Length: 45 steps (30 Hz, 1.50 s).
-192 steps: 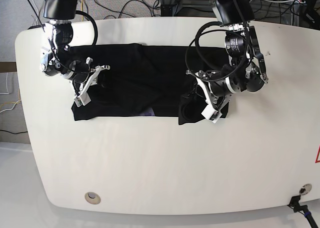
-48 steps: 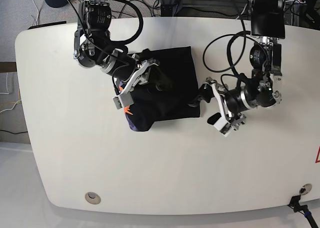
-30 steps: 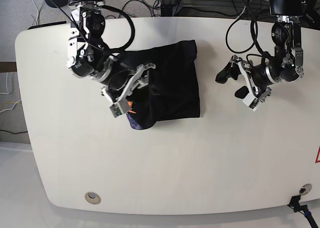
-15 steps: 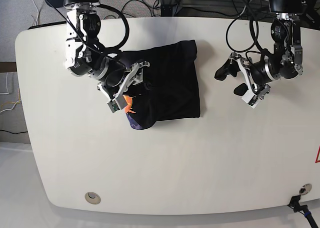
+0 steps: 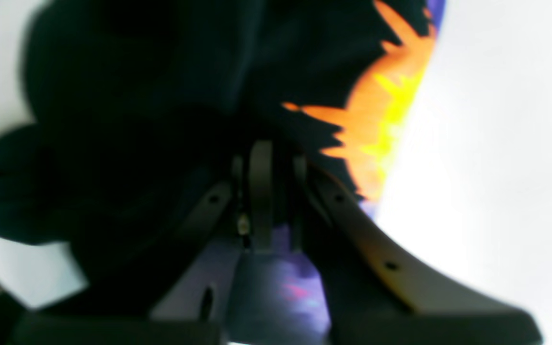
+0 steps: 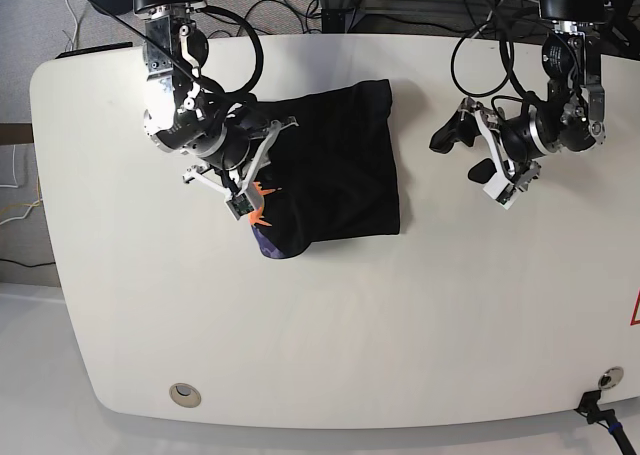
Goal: Fold the T-shirt properly
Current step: 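Fold the strip over toward the left gripper, stacking it into a square, then grasp the bundle's edges with both grippers and flip it over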
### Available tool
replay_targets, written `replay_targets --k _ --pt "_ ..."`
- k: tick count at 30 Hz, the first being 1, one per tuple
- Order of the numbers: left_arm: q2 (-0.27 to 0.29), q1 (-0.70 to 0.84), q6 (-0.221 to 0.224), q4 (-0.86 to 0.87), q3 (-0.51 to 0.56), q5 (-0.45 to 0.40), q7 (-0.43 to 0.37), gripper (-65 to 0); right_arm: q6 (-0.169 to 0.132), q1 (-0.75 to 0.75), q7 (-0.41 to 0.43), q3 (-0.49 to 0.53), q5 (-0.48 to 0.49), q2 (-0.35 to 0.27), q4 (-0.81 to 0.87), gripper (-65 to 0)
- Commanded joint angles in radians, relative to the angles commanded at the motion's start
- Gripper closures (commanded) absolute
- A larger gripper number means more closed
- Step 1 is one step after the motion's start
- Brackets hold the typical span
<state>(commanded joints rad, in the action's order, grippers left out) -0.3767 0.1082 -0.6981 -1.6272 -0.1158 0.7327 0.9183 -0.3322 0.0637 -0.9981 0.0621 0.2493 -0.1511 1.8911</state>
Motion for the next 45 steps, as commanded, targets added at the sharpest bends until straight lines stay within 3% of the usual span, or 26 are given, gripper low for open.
replay_targets --k 5,12,17,25,30,31,34,38,41,45 --pt "0.0 0.002 0.0 0.002 0.0 0.0 0.0 -52.6 -0.006 0.0 0.0 0.015 -0.005 0.014 0.0 -4.3" --pt "0.0 0.002 0.0 0.002 0.0 0.0 0.0 -52.6 -0.002 -0.032 0.0 0.114 -0.017 0.158 -0.011 -4.4" --pt "-0.017 0.002 0.0 0.0 0.0 0.0 0.0 -52.6 0.0 -0.132 0.034 0.155 -0.017 0.253 -0.149 -4.4" --pt "-0.02 -0.002 0.0 0.005 0.0 0.0 0.0 -52.6 0.0 -0.278 0.124 0.16 -0.006 0.308 -0.35 -4.4" --pt "-0.02 -0.002 0.0 0.0 0.0 0.0 0.0 -52.6 0.003 -0.311 0.16 0.158 0.005 0.308 -0.35 -4.4" --pt "-0.02 -0.002 0.0 0.0 0.0 0.0 0.0 -52.6 0.014 -0.322 0.167 0.158 0.031 0.308 -0.351 -4.5" --pt "-0.02 -0.003 0.0 0.0 0.0 0.0 0.0 -52.6 0.083 -0.345 0.187 0.16 0.143 0.308 -0.358 -4.5" --pt "-0.02 0.002 0.0 -0.069 0.002 0.005 0.002 -52.6 0.126 -0.342 0.184 0.157 0.224 0.296 -0.305 -4.5" --pt "-0.011 -0.003 0.0 -0.181 0.04 0.006 0.043 -52.6 0.14 -0.322 0.183 0.157 0.224 0.189 -0.267 -4.5" --pt "0.051 -0.025 0.0 -0.264 0.152 0.008 0.049 -52.6 0.141 -0.316 0.192 0.157 0.224 0.061 -0.281 -4.4"
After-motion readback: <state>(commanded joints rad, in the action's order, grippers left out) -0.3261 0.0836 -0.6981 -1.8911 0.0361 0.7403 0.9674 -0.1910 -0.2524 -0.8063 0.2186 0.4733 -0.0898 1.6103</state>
